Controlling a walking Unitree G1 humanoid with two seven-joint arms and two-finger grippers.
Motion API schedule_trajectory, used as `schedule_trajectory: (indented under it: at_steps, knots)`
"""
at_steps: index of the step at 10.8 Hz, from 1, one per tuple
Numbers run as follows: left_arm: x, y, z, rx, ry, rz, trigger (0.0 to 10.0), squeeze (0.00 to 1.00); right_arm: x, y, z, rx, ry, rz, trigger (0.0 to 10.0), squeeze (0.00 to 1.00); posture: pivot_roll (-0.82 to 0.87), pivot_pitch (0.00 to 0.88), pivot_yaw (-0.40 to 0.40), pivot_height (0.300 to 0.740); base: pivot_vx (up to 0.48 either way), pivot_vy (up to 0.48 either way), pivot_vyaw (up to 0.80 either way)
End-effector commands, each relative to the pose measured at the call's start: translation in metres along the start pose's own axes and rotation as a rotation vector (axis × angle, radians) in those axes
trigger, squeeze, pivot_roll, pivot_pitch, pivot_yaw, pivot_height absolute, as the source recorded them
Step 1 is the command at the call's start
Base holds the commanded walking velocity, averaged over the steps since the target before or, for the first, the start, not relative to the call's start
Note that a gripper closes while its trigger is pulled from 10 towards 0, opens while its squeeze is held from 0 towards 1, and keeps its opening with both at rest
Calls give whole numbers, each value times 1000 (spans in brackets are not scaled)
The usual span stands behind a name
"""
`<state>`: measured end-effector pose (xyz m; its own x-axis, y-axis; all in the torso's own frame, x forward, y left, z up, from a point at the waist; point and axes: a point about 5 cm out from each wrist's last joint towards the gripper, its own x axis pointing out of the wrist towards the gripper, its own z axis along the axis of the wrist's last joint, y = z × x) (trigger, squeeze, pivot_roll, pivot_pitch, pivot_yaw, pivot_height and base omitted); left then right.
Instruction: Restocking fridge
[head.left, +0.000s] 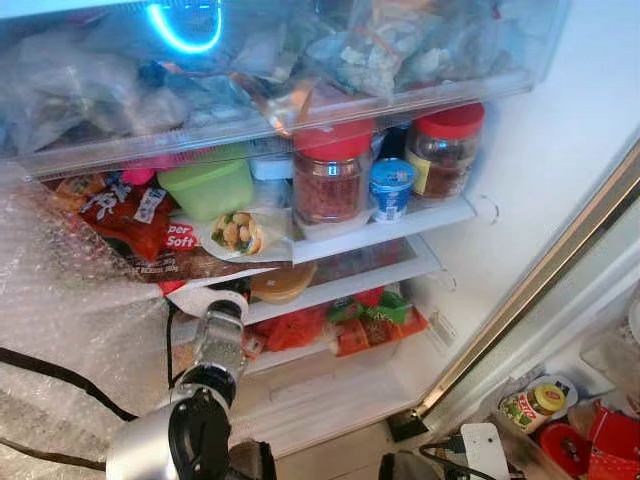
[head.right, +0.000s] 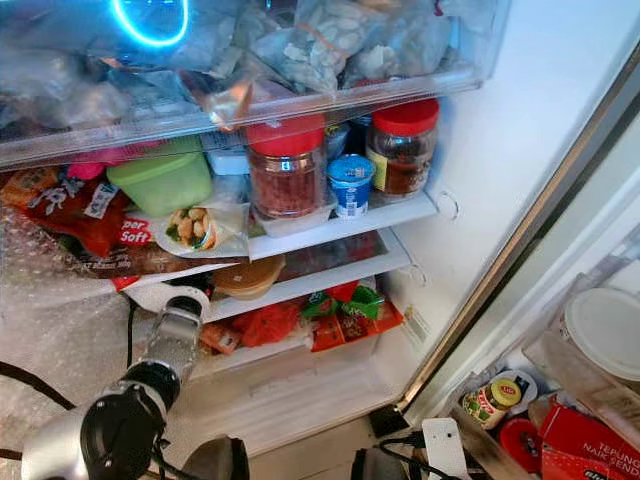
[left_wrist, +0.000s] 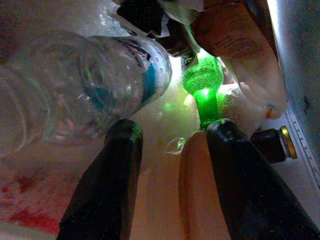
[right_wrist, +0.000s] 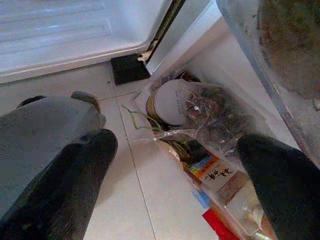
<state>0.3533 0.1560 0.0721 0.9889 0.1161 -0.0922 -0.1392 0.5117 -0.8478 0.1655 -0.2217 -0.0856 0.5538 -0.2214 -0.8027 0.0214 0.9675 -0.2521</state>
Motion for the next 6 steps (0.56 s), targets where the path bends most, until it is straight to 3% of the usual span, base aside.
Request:
schedule_trajectory:
  at_steps: [1,2,3,4,6]
  knots:
    - [-4,5,-3,32,10,-8,10000,0,-1,4,-2,-5,7,14,10000,0,-68,41,-1,651,0,0,0]
    - [-8,6,-8,110,38,-45,10000,0,-1,4,-2,-6,7,15,10000,0,-68,41,-1,651,0,0,0]
    - [-10,8,-9,120,47,-48,10000,0,-1,4,-2,-6,7,14,10000,0,-68,41,-1,651,0,0,0]
    - [-14,11,-14,198,78,-74,10000,0,0,4,-1,-6,6,15,10000,0,-66,41,-2,651,0,0,0]
    - [-17,13,-16,258,79,-88,10000,0,0,4,0,-6,4,15,10000,0,-67,39,-3,651,0,0,0]
